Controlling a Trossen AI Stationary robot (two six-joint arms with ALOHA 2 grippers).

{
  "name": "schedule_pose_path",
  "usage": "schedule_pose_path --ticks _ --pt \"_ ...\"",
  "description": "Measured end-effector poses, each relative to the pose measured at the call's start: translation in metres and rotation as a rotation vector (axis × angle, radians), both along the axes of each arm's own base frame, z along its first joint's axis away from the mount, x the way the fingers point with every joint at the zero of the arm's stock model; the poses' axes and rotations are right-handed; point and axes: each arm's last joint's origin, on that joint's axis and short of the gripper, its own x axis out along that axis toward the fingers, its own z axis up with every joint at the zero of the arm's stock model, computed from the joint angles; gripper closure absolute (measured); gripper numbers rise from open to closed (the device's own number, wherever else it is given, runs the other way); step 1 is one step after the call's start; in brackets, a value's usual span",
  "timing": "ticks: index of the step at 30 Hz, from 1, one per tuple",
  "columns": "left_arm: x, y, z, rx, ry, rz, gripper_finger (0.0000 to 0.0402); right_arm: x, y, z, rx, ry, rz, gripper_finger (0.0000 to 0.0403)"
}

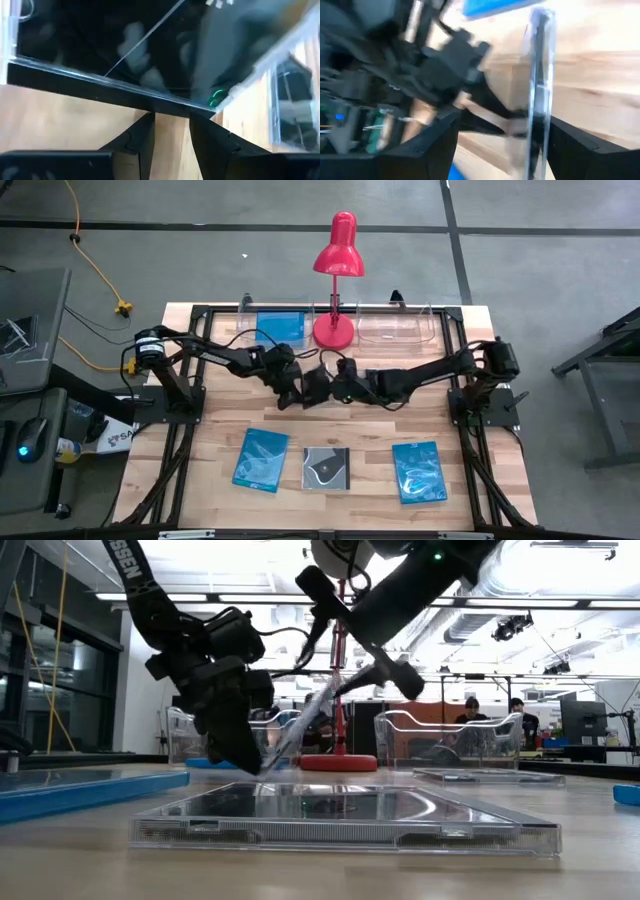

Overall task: Pick & place jewel cases by type
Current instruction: Put the left black cd case into the right transparent bin

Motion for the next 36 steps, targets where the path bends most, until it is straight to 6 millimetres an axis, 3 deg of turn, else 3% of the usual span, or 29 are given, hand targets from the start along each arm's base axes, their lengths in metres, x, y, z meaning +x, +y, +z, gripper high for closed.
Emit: schedule_pose_path --ticks 16,28,36 --pt "0.003 0.0 0.004 -0.002 -0.034 0.016 0.0282 0.001 -0.013 0.0 -0.004 0.013 0.048 0.0154" --pt "0.003 0.001 0.004 0.004 -0.033 0.023 0.0282 0.0 -0.015 -0.003 0.012 0.038 0.07 0.0238" --pt "0.003 0.001 0.004 0.004 -0.033 0.023 0.0282 -0.001 -0.015 -0.004 0.015 0.048 0.069 0.0267"
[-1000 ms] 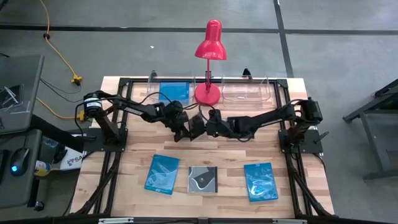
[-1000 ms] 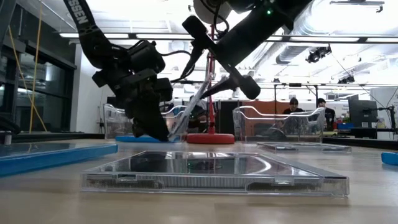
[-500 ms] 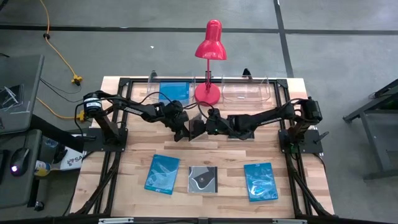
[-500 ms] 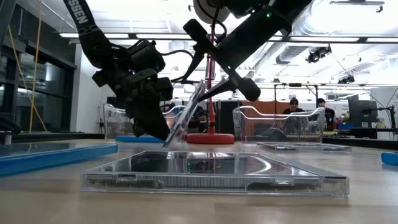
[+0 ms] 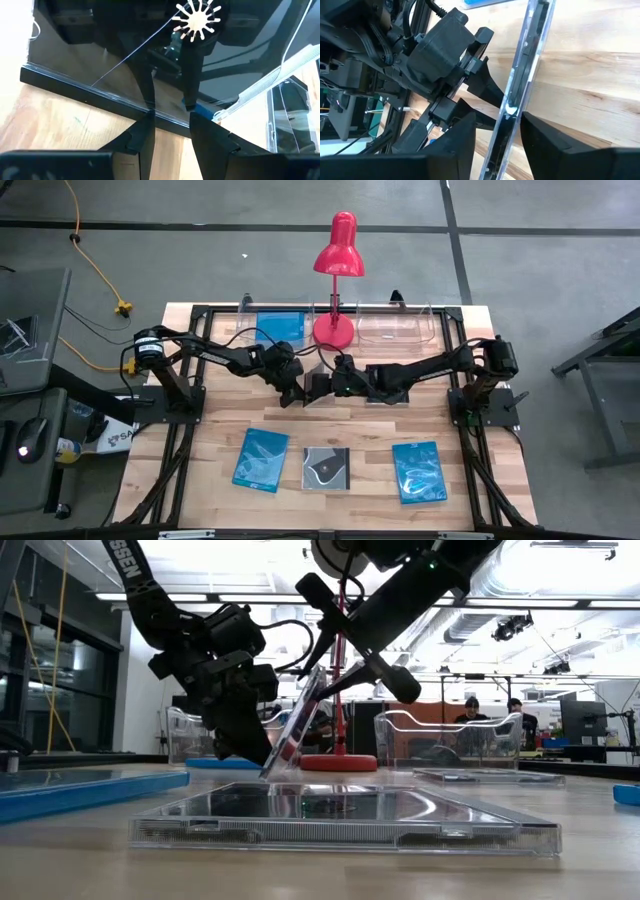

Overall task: Pick & place jewel cases by type
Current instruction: Put the left black cd case into the right transparent bin

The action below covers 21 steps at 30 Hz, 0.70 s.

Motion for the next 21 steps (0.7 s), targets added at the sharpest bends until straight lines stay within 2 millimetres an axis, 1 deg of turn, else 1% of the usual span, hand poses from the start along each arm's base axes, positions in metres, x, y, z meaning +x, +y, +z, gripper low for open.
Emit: schedule_pose_path --ticks 8,16,21 --pt "0.0 0.0001 0.0001 0.0 0.0 0.001 0.0282 -0.0014 0.0 -0.0018 0.006 0.021 -0.005 0.0288" --pt "-0.0001 0.0001 0.0003 0.002 -0.001 -0.001 0.0282 -0.0024 -0.0001 -0.003 0.006 0.037 -0.006 0.0322" --pt "-0.0004 0.0 0.0 0.016 -0.003 -0.017 0.0282 -0.0036 -0.0001 -0.0044 0.005 0.056 -0.007 0.0335"
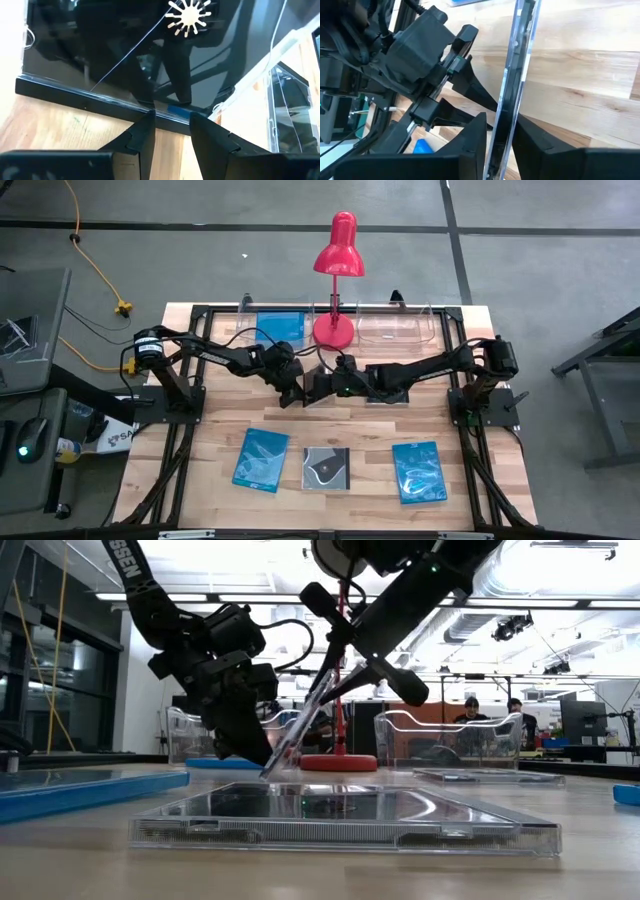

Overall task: Pick & place jewel cases by type
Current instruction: Put the left black cd case into the right transparent bin

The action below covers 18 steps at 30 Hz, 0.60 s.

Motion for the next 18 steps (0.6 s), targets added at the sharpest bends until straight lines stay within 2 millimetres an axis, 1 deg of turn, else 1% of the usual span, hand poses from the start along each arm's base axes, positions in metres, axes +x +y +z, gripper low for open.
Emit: schedule_pose_path --ticks 18 --pt "-0.0015 -0.0005 -0.0011 0.048 -0.002 -0.055 0.0282 -0.0037 0.0 -0.0039 -0.019 0.06 0.008 0.0384"
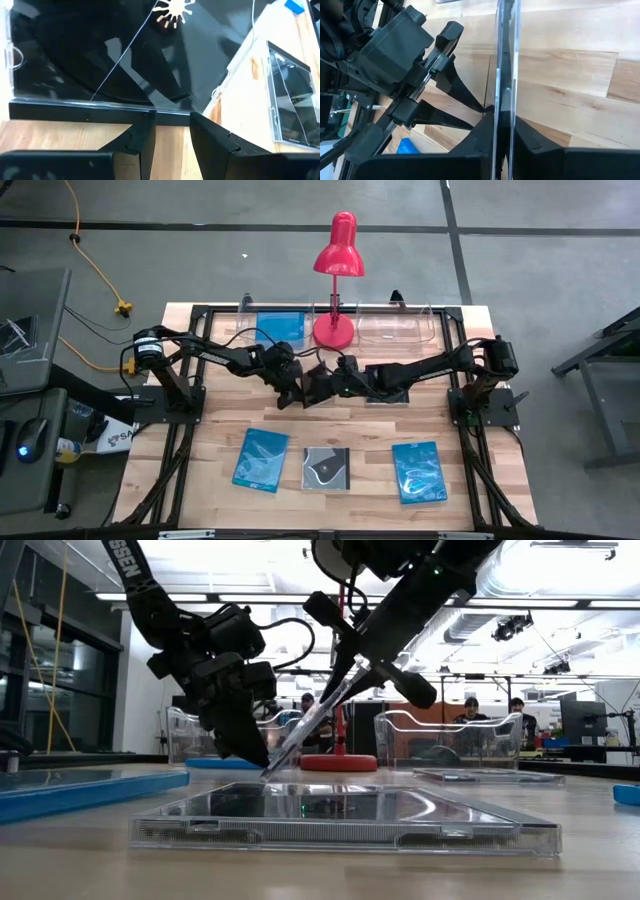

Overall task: Pick & place jewel cases by type
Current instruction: Put the left black cd case into the right transparent bin

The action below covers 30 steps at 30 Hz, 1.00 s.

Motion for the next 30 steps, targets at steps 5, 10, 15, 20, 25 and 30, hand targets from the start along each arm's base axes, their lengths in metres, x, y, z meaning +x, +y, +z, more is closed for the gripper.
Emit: schedule_pose_path --ticks 5,10,15,20,25,30 --pt "0.0 0.0 0.0 0.016 -0.003 -0.015 0.0282 0.0 0.0 0.0 -0.003 -0.001 0.003 0.0387" --pt "-0.005 0.002 -0.004 0.037 0.051 -0.02 0.0282 0.0 0.0 0.0 -0.006 0.003 0.015 0.0385" --pt "-0.015 0.018 -0.005 0.022 0.091 0.004 0.0282 -0.002 0.001 0.004 -0.013 0.012 0.036 0.039" --pt "-0.026 0.034 0.008 0.015 0.033 0.012 0.0282 -0.005 0.001 0.005 -0.019 0.035 0.031 0.0386" --pt "-0.039 0.038 0.034 0.069 -0.036 -0.033 0.0282 -0.006 0.003 0.005 -0.026 0.036 0.03 0.0388" --pt "-0.06 0.037 0.064 0.148 -0.066 -0.03 0.0282 -0.007 0.005 0.012 -0.06 0.024 0.046 0.0391"
